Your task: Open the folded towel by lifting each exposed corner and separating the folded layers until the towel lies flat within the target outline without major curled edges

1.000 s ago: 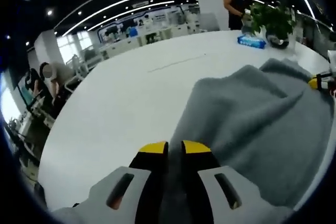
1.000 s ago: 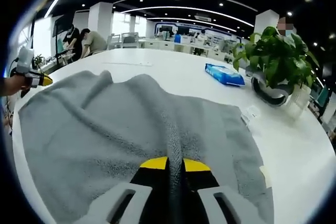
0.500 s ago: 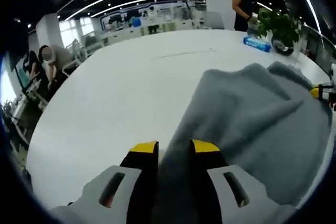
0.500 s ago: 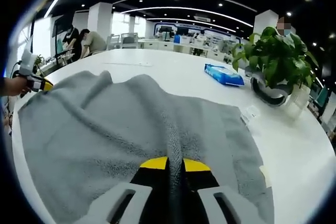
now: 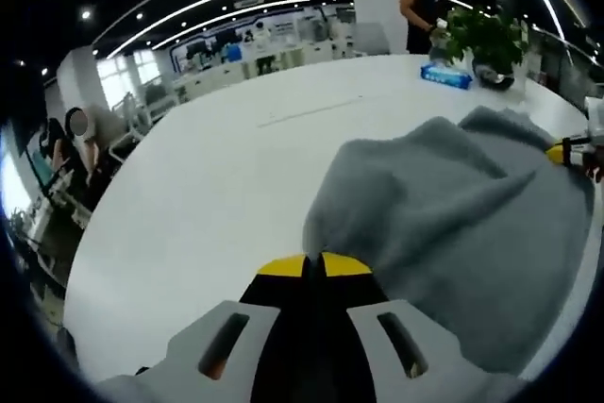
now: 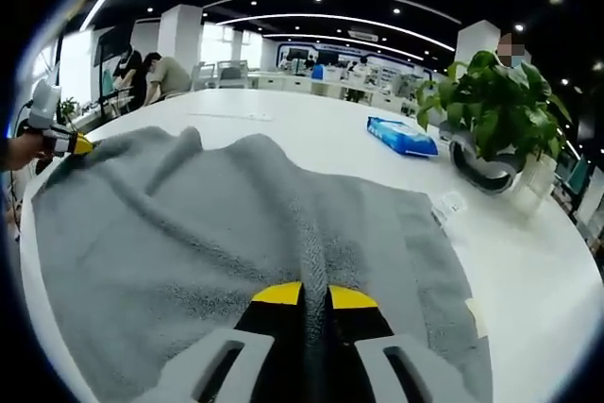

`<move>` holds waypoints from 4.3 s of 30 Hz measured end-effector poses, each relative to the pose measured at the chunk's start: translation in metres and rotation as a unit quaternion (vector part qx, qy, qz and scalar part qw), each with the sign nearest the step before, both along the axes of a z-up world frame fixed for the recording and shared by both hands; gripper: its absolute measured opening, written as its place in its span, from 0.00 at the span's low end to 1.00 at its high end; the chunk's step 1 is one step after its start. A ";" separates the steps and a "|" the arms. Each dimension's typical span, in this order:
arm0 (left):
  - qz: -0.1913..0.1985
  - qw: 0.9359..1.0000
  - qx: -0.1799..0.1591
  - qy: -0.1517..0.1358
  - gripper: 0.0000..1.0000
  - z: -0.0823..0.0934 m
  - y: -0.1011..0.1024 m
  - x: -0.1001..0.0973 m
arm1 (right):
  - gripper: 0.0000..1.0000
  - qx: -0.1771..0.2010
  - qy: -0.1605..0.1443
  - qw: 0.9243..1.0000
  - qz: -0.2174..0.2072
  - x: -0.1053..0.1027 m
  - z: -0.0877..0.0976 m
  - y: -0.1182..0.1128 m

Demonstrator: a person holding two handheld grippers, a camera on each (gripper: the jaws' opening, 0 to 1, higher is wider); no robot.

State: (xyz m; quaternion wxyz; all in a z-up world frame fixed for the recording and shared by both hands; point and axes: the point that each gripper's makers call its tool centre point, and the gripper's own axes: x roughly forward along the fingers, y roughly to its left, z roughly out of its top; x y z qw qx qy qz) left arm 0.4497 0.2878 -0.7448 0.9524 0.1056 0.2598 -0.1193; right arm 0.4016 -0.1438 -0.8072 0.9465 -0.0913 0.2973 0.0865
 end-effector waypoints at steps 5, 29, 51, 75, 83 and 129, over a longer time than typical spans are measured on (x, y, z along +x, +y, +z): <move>-0.063 0.997 0.029 -0.034 0.04 0.026 -0.032 -0.018 | 0.05 -0.003 -0.002 1.000 0.001 0.000 0.000 0.000; -0.237 0.970 0.051 0.011 0.04 -0.005 -0.161 -0.099 | 0.04 -0.007 -0.008 1.000 -0.003 -0.001 0.000 0.001; -0.172 0.984 -0.046 0.029 0.09 0.005 -0.150 -0.086 | 0.04 -0.008 -0.012 1.000 -0.007 -0.001 0.001 0.000; -0.200 0.974 -0.054 0.086 0.10 -0.025 -0.201 -0.101 | 0.04 -0.011 -0.014 1.000 -0.008 -0.001 0.001 0.001; -0.250 0.962 -0.055 0.091 0.11 -0.028 -0.238 -0.121 | 0.04 -0.012 -0.014 1.000 -0.008 0.000 0.000 0.001; -0.205 0.969 -0.065 0.123 0.07 -0.054 -0.224 -0.093 | 0.03 -0.018 -0.018 1.000 -0.010 -0.001 0.001 0.001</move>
